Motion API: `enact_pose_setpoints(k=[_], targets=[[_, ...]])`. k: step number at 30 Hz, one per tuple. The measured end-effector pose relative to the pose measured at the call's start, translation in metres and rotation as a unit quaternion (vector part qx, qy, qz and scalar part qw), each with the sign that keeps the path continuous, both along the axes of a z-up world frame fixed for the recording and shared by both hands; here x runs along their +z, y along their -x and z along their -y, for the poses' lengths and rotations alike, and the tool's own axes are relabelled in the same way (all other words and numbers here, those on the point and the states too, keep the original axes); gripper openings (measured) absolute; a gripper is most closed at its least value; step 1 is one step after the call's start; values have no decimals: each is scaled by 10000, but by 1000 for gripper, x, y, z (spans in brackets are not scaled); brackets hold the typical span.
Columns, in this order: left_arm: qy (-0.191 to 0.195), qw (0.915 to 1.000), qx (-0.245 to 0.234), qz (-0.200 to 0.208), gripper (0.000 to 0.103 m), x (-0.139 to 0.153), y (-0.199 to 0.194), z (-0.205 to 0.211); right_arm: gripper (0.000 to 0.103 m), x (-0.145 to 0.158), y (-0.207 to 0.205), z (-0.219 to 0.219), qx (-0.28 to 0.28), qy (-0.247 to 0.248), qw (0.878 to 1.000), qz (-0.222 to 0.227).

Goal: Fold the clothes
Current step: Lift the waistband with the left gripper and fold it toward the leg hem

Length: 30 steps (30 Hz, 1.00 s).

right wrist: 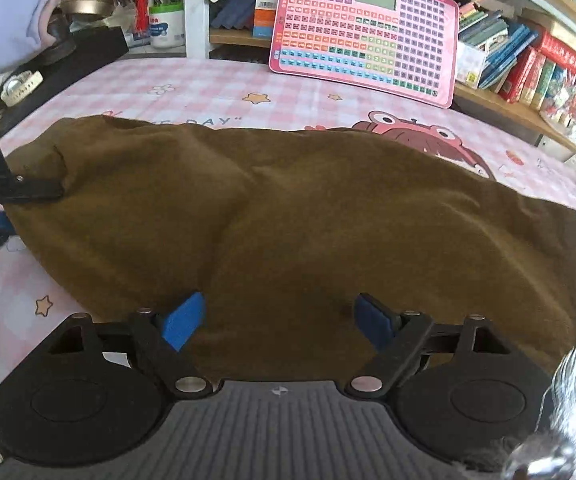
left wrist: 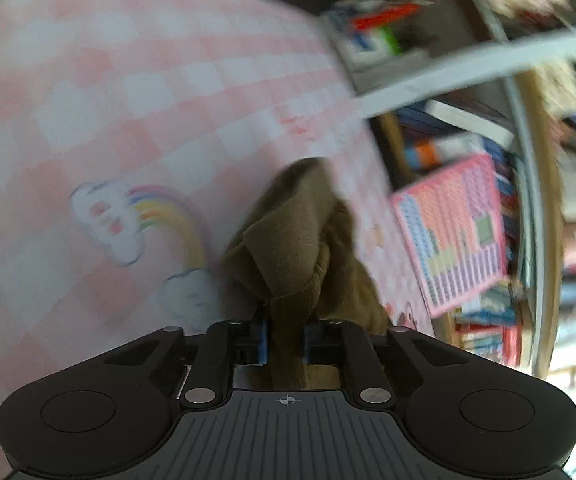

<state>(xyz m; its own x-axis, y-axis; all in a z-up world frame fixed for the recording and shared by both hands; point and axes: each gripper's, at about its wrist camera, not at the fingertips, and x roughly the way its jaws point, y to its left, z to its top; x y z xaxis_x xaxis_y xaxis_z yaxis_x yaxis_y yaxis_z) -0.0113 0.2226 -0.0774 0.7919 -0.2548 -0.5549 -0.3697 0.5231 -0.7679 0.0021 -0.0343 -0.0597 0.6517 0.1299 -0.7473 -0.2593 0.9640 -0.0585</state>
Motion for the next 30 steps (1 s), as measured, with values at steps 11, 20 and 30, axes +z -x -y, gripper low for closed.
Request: enact_pose_setpoints(k=[11, 20, 30], targets=[[-4237, 8485, -2711, 1643, 5, 97, 5, 179, 81, 25, 7, 94, -311, -1078, 9936, 121], [-3451, 9001, -2479, 961, 15, 82, -1, 220, 81, 26, 30, 204, -829, -1560, 9843, 47], [266, 9924, 1172, -283, 46, 11, 55, 66, 81, 22, 20, 180, 90, -1595, 9870, -152]])
